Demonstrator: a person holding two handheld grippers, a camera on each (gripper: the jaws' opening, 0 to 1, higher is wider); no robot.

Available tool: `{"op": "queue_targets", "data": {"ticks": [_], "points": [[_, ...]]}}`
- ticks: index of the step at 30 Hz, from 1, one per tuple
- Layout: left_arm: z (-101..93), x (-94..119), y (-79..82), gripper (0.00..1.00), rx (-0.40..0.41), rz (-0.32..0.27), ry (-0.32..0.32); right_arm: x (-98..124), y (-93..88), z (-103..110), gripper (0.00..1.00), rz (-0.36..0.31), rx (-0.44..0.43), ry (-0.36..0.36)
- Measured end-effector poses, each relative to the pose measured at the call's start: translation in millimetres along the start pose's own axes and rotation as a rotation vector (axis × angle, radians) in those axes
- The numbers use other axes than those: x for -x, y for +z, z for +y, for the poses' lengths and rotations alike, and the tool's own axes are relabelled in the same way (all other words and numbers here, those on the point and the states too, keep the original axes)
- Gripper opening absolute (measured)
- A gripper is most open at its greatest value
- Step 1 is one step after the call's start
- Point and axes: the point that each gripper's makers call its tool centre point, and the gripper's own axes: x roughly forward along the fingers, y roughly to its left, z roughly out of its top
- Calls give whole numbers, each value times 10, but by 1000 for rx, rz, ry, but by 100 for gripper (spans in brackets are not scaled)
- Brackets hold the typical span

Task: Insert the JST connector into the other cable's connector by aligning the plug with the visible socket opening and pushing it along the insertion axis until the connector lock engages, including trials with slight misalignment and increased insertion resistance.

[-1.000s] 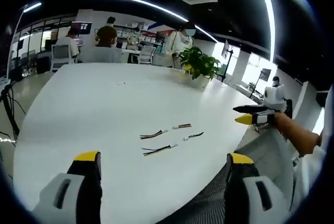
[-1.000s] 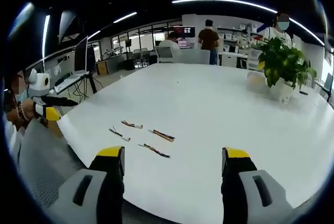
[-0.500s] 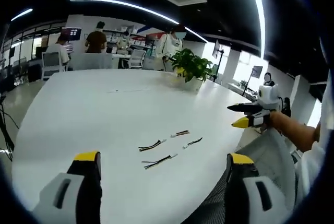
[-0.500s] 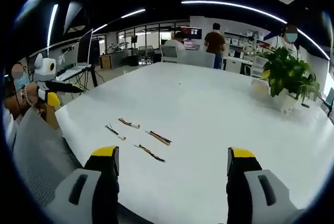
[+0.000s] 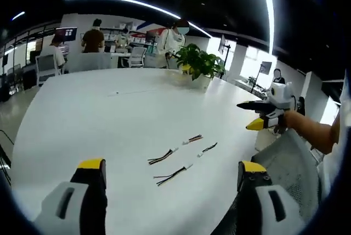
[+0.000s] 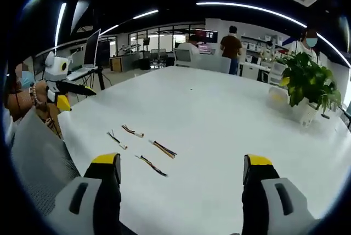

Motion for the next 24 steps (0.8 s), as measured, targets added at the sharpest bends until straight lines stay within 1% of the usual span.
{"op": "queue_targets", "data": {"ticks": [3, 8, 10, 15, 17, 18, 20, 22, 24], "points": [[34, -63, 45, 99, 2, 3, -10, -45, 39, -23, 91, -5, -8, 10], [95, -178, 141, 99, -28, -15, -15, -136, 68, -49, 88, -4, 17, 24], [136, -234, 148, 99, -31, -18, -13, -184, 60, -47, 87, 3, 22, 39], [228, -377, 85, 99, -48, 16, -19, -313, 38, -45, 84, 19, 54, 65], [264, -421, 85, 99, -48, 18, -22, -355, 41, -41, 82, 21, 63, 78], [268, -441, 85, 99, -49, 17, -31, -374, 52, -39, 81, 17, 69, 84], [307, -481, 82, 99, -27, 14, -28, -416, 97, -27, 80, -7, 85, 102], [326, -508, 107, 99, -18, -11, -39, -461, 147, -6, 79, -32, 93, 121], [356, -535, 130, 99, -4, -34, -47, -517, 168, 17, 76, -41, 99, 146]]}}
